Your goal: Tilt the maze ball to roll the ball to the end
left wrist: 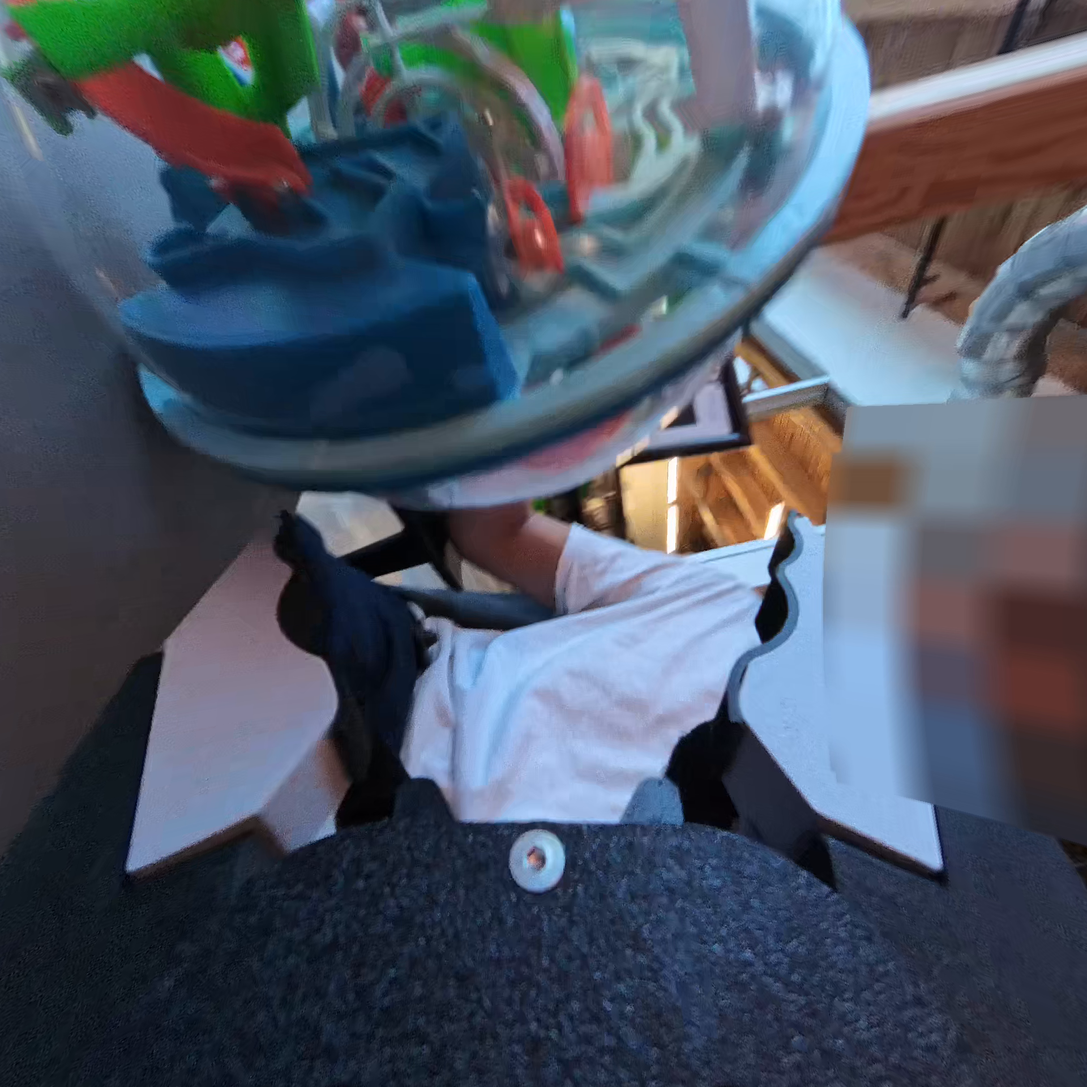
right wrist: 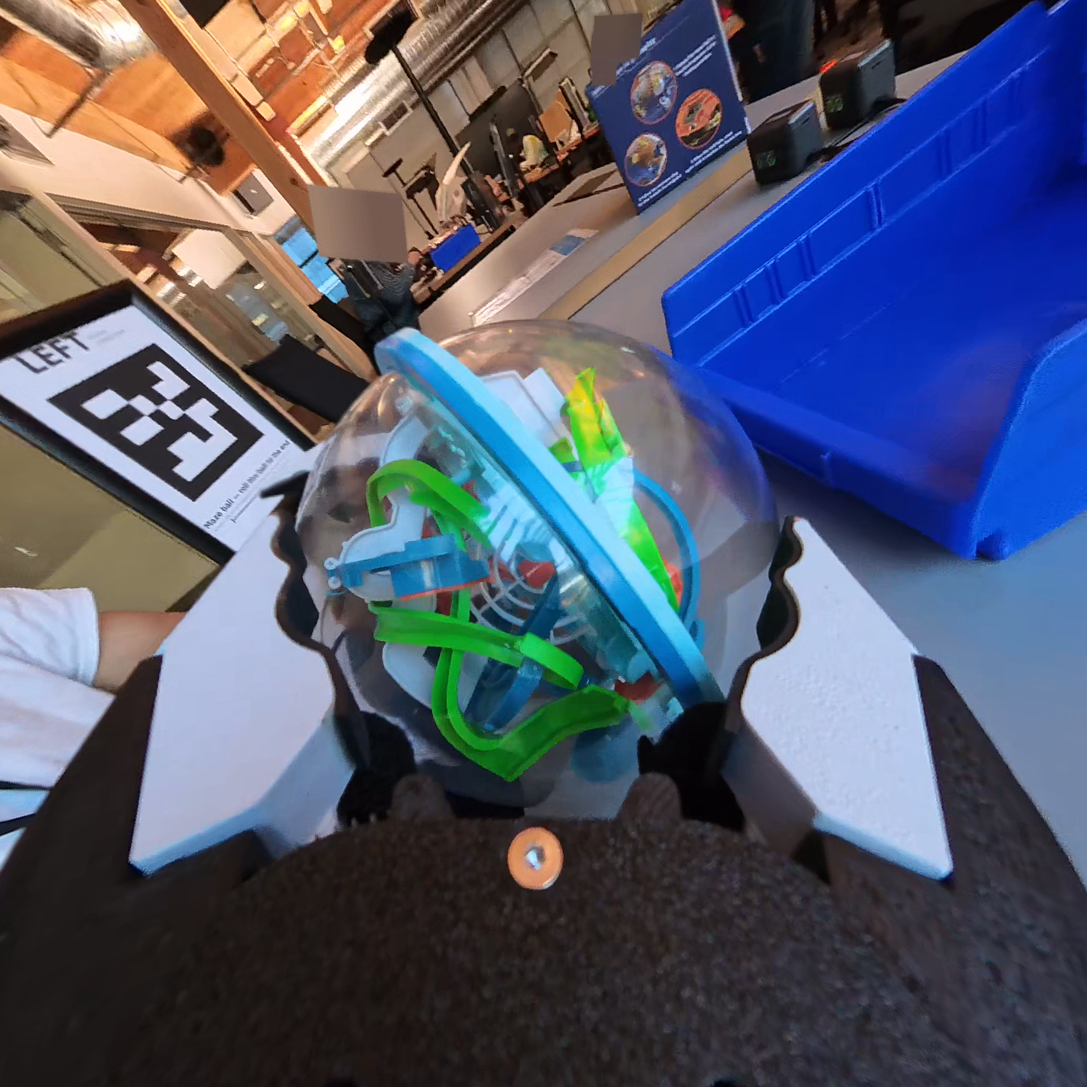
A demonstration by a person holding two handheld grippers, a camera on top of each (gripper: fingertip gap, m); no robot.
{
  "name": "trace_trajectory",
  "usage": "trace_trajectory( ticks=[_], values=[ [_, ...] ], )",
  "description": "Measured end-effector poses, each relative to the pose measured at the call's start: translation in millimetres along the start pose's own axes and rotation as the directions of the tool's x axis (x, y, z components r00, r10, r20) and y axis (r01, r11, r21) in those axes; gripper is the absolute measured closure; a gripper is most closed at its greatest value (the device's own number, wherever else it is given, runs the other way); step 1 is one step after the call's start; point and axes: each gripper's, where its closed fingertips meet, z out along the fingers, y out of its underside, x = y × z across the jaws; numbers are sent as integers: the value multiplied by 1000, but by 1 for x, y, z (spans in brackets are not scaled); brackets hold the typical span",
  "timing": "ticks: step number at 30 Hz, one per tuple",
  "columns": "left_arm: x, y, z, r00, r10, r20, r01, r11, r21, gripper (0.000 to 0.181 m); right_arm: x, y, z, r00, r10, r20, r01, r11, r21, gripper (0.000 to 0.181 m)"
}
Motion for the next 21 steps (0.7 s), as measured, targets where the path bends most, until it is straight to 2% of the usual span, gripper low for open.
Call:
trace_trajectory(
  ticks=[1, 3, 5, 7, 9, 13, 14, 17, 21],
  values=[
    [-2, 4, -9, 996, 61, 58, -60, 998, -23, 32, 2, -1, 2, 1000, 9, 19, -9, 1000, -3, 31],
    [-10, -3, -28, 943, 237, 235, -233, 971, -47, 31, 5, -5, 5, 998, 25, 54, -25, 1000, -3, 31],
    [-14, -25, -42, 794, 455, 403, -453, 885, -108, 29, 9, -10, 9, 996, 42, 81, -42, 999, -3, 33],
    [-9, -41, -39, 668, 601, 439, -583, 789, -193, 27, 11, -12, 13, 993, 56, 105, -56, 998, -9, 34],
    [-12, -51, -29, 622, 659, 423, -601, 748, -281, 23, 11, -14, 17, 990, 51, 131, -50, 999, -15, 34],
    [-35, -67, -20, 643, 626, 440, -547, 778, -308, 23, 13, -16, 24, 984, 54, 170, -50, 998, -25, 34],
    [-40, -69, -20, 655, 608, 448, -532, 793, -298, 28, 15, -17, 24, 983, 47, 175, -44, 999, -24, 35],
    [-44, -69, -21, 745, 514, 425, -472, 856, -209, 31, 18, -20, 19, 985, -40, 165, 37, 999, 21, 39],
    [-46, -71, -22, 820, 403, 406, -402, 911, -92, 32, 25, -15, -1, 985, -161, 69, 156, 985, 70, 37]
  ],
)
